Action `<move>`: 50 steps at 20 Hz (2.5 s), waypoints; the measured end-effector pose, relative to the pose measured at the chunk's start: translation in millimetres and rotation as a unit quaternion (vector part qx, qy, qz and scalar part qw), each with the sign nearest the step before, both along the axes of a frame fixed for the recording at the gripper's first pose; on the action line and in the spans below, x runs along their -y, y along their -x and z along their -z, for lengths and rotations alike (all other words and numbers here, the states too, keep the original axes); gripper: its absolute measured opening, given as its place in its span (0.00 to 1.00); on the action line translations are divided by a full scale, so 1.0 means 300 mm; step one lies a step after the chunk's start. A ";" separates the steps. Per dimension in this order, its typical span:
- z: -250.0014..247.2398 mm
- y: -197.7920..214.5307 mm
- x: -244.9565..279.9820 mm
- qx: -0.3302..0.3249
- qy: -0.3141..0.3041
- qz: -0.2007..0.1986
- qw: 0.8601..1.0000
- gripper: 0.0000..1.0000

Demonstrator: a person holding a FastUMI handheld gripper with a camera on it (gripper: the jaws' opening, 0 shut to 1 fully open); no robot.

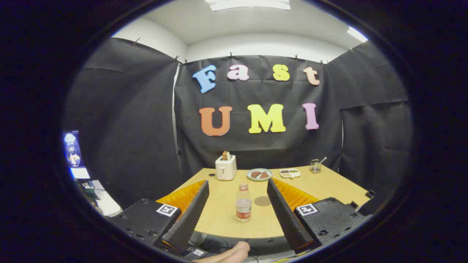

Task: Take the bottle from table, then pour the juice into the cup, finally place the bottle on the coaster

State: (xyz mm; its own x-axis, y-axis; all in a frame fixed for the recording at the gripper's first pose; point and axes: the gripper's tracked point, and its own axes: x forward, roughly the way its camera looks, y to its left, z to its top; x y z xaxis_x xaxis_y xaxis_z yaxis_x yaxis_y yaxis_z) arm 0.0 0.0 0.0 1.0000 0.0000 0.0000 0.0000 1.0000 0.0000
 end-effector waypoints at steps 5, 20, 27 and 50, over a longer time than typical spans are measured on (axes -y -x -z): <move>-0.061 0.038 0.002 0.016 -0.009 -0.001 1.000 1.00; -0.099 0.096 0.065 0.027 0.004 0.025 0.999 1.00; -0.076 0.076 0.075 0.029 -0.007 0.030 0.999 1.00; 0.287 -0.245 -0.017 0.021 -0.026 0.025 0.999 1.00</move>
